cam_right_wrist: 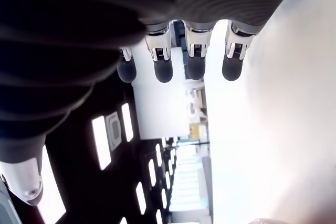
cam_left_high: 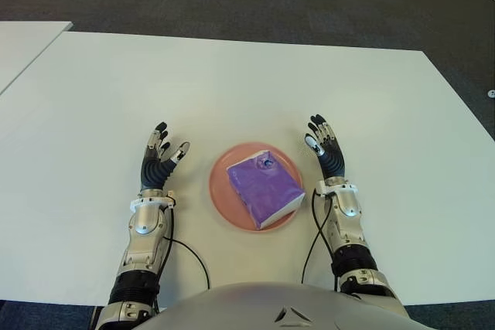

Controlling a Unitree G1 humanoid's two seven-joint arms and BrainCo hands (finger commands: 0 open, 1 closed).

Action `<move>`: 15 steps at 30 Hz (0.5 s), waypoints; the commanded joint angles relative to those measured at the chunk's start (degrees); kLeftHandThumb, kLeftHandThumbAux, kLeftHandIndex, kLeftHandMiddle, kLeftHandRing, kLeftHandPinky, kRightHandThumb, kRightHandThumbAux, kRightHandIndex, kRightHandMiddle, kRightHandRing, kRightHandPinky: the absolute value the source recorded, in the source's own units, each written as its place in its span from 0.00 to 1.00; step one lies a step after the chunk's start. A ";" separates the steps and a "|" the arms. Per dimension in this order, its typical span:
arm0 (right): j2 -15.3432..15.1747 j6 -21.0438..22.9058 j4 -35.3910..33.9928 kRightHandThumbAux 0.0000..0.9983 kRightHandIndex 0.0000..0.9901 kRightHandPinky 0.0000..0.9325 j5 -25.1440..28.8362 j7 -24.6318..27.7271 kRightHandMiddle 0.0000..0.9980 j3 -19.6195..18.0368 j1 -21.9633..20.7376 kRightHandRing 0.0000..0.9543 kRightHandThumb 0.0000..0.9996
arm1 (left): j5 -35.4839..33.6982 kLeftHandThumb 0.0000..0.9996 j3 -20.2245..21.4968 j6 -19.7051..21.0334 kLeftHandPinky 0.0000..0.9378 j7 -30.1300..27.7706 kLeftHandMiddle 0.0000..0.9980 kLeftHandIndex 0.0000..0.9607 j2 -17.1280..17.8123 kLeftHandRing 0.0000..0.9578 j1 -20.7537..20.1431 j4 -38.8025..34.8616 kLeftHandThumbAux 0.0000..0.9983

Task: Put the tissue paper into the plate.

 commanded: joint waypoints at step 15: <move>1.76 2.38 0.27 0.55 0.00 0.00 -1.28 -4.42 0.00 0.50 5.63 0.00 0.00 | -0.39 0.00 -0.76 2.37 0.00 -2.88 0.00 0.00 0.76 0.00 1.38 0.74 0.64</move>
